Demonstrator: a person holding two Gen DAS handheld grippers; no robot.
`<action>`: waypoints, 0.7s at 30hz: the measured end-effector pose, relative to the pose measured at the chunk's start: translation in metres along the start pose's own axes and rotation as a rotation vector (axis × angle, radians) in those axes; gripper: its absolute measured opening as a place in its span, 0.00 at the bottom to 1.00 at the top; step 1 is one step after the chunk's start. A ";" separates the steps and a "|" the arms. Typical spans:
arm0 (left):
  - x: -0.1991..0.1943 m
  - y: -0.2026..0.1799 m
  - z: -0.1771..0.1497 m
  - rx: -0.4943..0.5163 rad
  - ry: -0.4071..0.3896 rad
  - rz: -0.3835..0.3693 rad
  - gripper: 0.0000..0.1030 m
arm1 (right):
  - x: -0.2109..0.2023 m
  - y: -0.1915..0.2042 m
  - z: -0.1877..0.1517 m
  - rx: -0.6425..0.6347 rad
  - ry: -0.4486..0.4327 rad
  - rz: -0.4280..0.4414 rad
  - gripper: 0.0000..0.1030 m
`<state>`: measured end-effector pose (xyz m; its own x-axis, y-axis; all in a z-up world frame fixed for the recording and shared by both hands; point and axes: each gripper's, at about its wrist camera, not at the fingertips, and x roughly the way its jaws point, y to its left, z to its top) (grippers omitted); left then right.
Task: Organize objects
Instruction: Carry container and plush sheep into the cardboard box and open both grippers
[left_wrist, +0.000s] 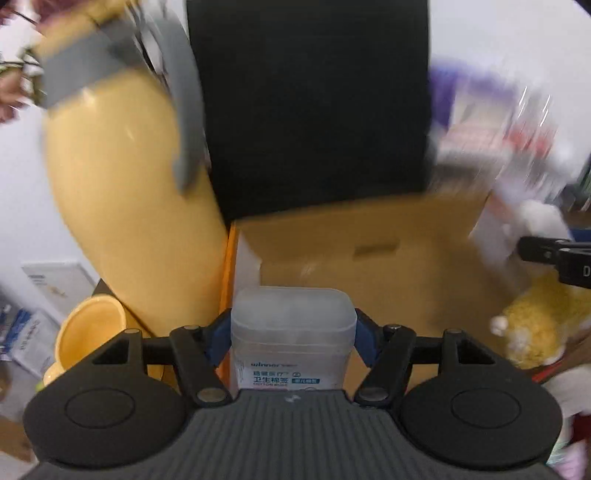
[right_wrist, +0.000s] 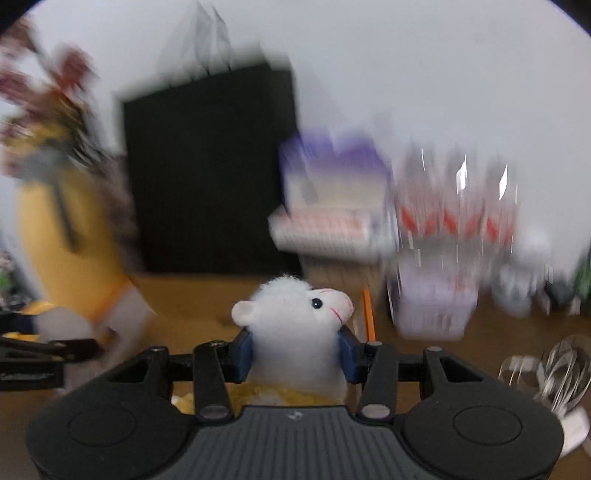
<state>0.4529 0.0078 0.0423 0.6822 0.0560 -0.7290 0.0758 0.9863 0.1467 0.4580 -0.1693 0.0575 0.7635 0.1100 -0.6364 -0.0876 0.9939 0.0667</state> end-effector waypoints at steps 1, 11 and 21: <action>0.011 0.000 -0.003 -0.003 0.032 -0.002 0.65 | 0.013 0.001 -0.007 0.001 0.045 -0.014 0.44; 0.011 -0.008 -0.023 0.061 0.157 0.014 0.70 | 0.037 0.017 -0.034 -0.140 0.167 -0.129 0.56; -0.096 0.010 -0.007 0.017 -0.024 0.034 0.79 | -0.050 0.006 0.002 -0.083 0.013 -0.097 0.70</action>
<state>0.3835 0.0136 0.1092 0.7019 0.0851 -0.7072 0.0646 0.9811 0.1822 0.4206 -0.1692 0.0913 0.7626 0.0125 -0.6468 -0.0664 0.9960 -0.0590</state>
